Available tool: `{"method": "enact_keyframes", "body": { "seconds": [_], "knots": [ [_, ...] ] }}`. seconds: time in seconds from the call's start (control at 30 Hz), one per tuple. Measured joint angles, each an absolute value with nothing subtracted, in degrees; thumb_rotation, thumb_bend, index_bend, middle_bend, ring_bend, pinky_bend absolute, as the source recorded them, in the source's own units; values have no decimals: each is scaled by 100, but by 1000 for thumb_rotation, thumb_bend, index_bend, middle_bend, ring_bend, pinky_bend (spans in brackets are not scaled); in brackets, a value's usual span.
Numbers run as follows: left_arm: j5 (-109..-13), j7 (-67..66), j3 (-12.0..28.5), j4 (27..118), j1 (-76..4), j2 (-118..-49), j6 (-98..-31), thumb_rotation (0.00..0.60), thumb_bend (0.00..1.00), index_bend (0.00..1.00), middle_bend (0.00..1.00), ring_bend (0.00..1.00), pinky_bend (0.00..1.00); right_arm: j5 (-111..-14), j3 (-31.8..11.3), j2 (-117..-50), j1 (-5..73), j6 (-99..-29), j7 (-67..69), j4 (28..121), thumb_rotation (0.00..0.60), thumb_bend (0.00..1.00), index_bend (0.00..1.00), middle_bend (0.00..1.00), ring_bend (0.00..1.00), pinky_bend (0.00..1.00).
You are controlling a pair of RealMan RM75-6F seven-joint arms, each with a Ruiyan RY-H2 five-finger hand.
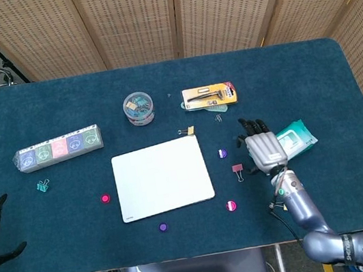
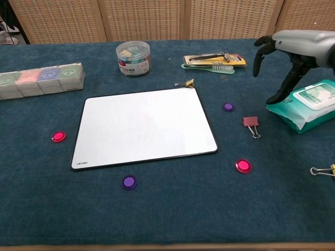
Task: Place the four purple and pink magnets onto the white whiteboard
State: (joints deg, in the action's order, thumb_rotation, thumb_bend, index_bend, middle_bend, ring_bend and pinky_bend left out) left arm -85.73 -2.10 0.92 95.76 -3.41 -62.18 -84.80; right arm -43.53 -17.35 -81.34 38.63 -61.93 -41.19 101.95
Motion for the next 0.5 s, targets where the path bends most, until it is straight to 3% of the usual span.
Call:
{"method": "enact_keyframes", "body": {
  "seconds": [0.5],
  "knots": [
    [-8458, -131, 147, 9527, -392, -6215, -8380, 600, 0, 0, 0, 0, 0, -3559, -1760, -9189, 4615, -6019, -4063, 8833, 600, 243, 450, 0, 0, 0]
  ]
}}
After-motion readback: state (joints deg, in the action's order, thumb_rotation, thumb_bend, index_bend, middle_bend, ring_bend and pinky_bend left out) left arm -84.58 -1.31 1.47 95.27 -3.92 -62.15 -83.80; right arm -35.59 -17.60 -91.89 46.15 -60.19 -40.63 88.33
